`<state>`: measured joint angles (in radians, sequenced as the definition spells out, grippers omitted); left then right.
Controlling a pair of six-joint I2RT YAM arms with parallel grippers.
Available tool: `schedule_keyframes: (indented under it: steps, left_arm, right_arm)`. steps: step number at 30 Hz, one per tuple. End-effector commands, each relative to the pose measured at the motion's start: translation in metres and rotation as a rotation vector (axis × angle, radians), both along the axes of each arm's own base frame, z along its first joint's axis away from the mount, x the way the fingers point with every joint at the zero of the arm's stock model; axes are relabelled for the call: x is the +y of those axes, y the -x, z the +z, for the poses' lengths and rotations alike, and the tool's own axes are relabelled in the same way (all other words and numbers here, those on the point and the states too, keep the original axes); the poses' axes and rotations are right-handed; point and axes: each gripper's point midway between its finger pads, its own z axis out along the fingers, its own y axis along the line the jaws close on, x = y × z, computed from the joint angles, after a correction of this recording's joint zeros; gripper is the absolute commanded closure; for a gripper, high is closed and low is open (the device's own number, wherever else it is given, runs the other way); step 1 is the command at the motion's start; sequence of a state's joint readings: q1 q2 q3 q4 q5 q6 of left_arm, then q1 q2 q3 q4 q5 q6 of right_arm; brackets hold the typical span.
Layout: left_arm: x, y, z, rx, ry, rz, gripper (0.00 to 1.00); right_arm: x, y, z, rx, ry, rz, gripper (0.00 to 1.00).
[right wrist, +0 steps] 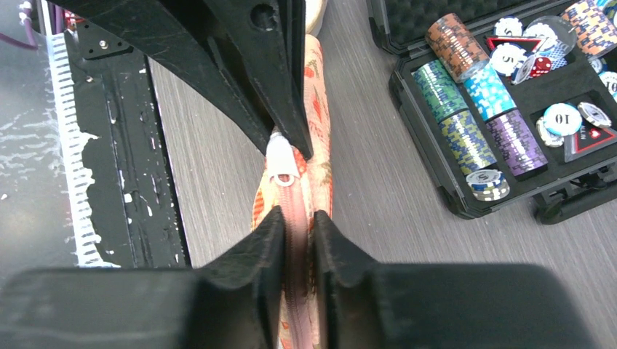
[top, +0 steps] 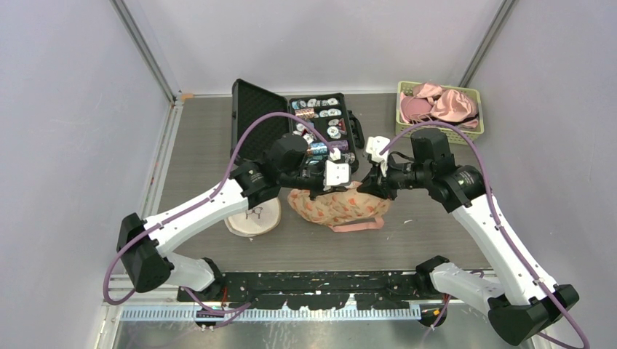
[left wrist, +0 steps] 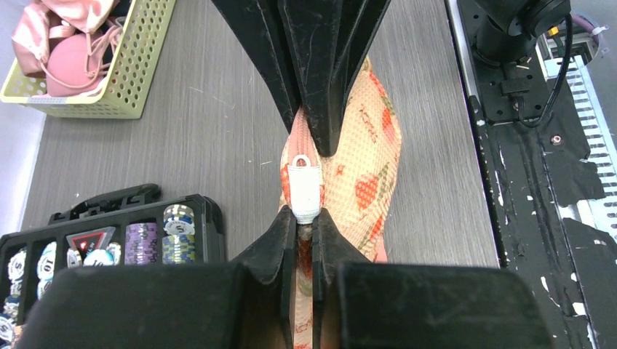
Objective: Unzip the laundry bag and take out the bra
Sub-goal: Unzip the laundry bag at the center of the board.
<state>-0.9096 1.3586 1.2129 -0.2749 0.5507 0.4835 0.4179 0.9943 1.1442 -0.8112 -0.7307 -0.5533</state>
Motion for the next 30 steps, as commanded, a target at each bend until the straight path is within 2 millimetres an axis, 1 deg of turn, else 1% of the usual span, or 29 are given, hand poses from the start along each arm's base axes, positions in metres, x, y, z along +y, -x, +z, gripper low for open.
schedule_keyframes:
  steps: [1, 3, 5, 11, 18, 25, 28, 30]
  left_arm:
    - [0.001, 0.004, 0.034, -0.059, 0.084, -0.011, 0.89]
    - [0.001, 0.007, 0.035, -0.047, 0.086, -0.022, 0.78]
    - [0.001, 0.011, 0.035, -0.031, 0.087, -0.034, 0.72]
    - [0.0, 0.013, 0.03, 0.002, 0.077, -0.036, 0.69]
    - [-0.005, 0.016, 0.032, 0.054, 0.09, -0.043, 0.63]
    - [-0.011, 0.014, 0.035, 0.126, 0.114, -0.012, 0.66]
    - [-0.012, 0.013, 0.034, 0.138, 0.115, -0.002, 0.72]
    - [-0.012, 0.013, 0.032, 0.14, 0.111, 0.0, 0.79]
  right_arm:
    - [0.003, 0.002, 0.01, -0.061, -0.018, 0.029, 0.99]
    - [0.003, 0.002, 0.01, -0.085, -0.016, 0.044, 1.0]
    - [0.003, 0.001, 0.011, -0.108, -0.018, 0.045, 0.99]
    - [0.002, 0.001, 0.014, -0.138, -0.03, 0.036, 0.99]
    - [0.001, 0.001, 0.014, -0.14, -0.029, 0.031, 1.0]
    - [0.001, 0.001, 0.014, -0.138, -0.031, 0.025, 1.0]
    - [0.001, 0.002, 0.014, -0.137, -0.034, 0.022, 1.0]
    - [0.001, 0.002, 0.014, -0.137, -0.035, 0.019, 1.0]
